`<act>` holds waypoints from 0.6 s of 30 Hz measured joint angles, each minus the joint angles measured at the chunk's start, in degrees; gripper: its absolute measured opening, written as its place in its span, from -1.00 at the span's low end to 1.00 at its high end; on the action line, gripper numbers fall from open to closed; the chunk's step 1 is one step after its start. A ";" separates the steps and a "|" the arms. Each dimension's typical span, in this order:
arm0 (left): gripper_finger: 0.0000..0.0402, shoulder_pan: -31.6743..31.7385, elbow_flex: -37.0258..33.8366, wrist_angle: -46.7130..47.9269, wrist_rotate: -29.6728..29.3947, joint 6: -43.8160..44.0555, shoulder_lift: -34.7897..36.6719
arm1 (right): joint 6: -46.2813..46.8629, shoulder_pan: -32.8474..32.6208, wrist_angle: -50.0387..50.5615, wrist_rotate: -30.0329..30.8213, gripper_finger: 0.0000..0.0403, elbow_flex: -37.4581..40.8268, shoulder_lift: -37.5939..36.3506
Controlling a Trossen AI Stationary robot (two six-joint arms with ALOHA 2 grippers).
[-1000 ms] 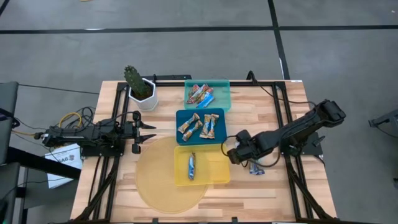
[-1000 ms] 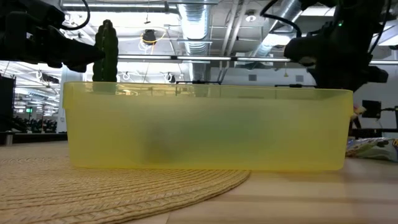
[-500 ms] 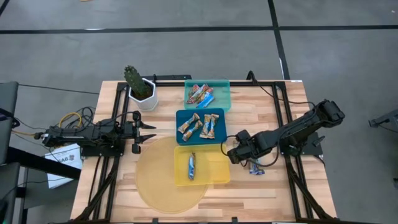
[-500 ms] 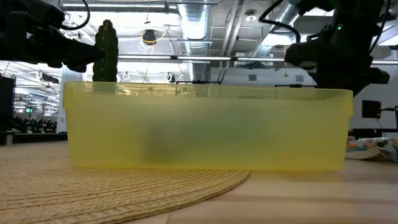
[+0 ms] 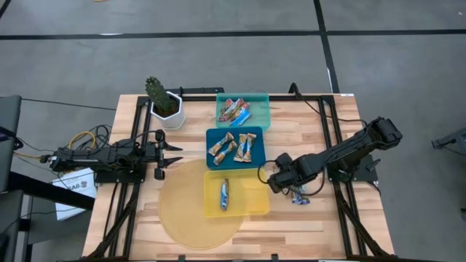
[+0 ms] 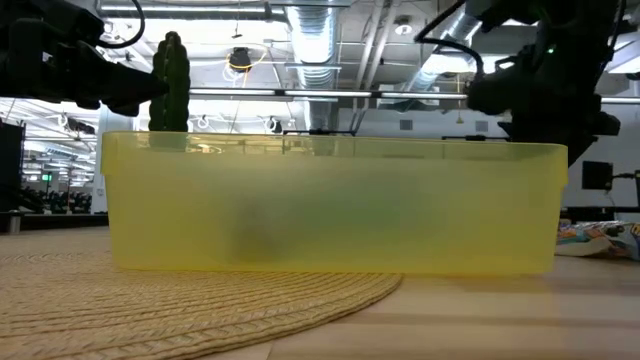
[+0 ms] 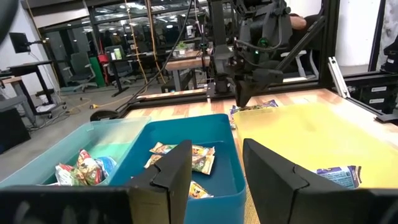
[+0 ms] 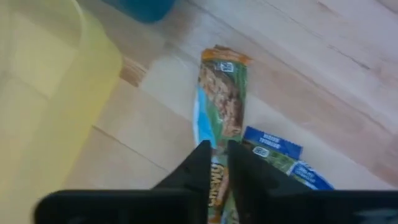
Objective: Pick and place Granola Bars by type
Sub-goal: Put the yellow granola bar into the blue bin
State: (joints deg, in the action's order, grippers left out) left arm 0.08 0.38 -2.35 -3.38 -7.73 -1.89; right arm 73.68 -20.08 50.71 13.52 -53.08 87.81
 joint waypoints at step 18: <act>-0.32 0.02 0.02 -0.02 -0.02 0.27 -0.72 | -11.39 1.95 -4.46 -1.14 0.32 -0.09 7.28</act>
State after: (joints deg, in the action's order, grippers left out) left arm 0.10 0.40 -2.37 -3.40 -7.46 -2.61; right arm 62.29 -18.13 46.25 12.38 -53.17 95.09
